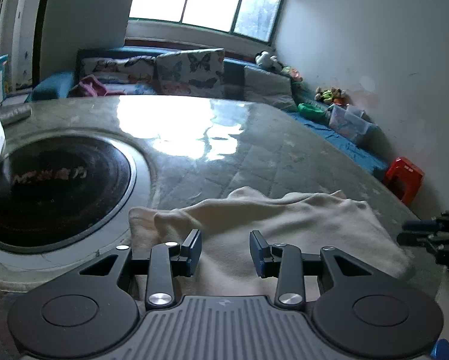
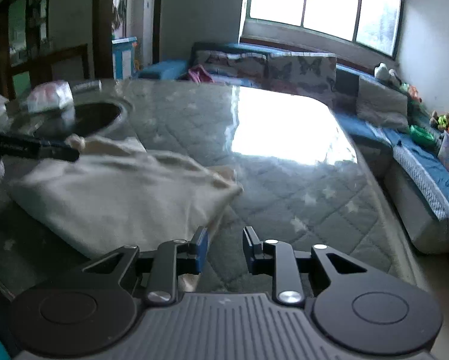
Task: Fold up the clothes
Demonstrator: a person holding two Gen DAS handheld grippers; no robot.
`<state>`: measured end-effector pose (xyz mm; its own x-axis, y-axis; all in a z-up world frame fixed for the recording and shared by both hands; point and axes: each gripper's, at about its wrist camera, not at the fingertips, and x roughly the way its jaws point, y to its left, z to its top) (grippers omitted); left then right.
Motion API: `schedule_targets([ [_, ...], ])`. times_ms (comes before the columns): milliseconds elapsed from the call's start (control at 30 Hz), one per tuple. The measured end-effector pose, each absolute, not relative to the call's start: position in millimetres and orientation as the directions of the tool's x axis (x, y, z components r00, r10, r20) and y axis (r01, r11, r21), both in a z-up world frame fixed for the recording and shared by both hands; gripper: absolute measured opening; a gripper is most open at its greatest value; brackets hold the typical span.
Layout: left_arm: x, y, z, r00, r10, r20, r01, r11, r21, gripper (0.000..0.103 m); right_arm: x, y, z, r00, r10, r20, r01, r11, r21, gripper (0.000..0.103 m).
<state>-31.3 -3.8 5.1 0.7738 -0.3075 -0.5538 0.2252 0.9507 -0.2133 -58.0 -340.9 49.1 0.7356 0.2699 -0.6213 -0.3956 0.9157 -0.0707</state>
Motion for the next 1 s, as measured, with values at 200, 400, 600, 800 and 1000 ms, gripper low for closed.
schedule_targets([
  [200,-59.2,-12.0,12.1,0.774,-0.346,-0.531,0.275,0.938,-0.211,0.038,-72.4,-317.6,48.4,0.700,0.376,-0.607,-0.506,0.861,-0.049,0.025],
  [400,-78.2,-10.4,-5.6,0.758,-0.326,-0.564,0.263,0.945,-0.194,0.038,-80.6,-306.5,27.3,0.657,0.360,-0.662,-0.543,0.835,-0.085,0.025],
  [600,-90.3,-1.7,-6.7,0.777,-0.311,-0.547,0.233,0.950,-0.209,0.038,-82.6,-302.6,38.9,0.668,0.382,-0.639,-0.554,0.829,-0.083,0.025],
  [800,-95.8,12.7,-9.8,0.782,-0.268,-0.563,0.174,0.961,-0.216,0.038,-73.7,-298.2,28.2,0.641,0.378,-0.668,-0.558,0.827,-0.067,0.026],
  [1000,-100.3,21.5,-11.0,0.783,-0.234,-0.577,0.137,0.969,-0.207,0.038,-72.1,-290.3,44.4,0.645,0.407,-0.646,-0.587,0.806,-0.078,0.026],
])
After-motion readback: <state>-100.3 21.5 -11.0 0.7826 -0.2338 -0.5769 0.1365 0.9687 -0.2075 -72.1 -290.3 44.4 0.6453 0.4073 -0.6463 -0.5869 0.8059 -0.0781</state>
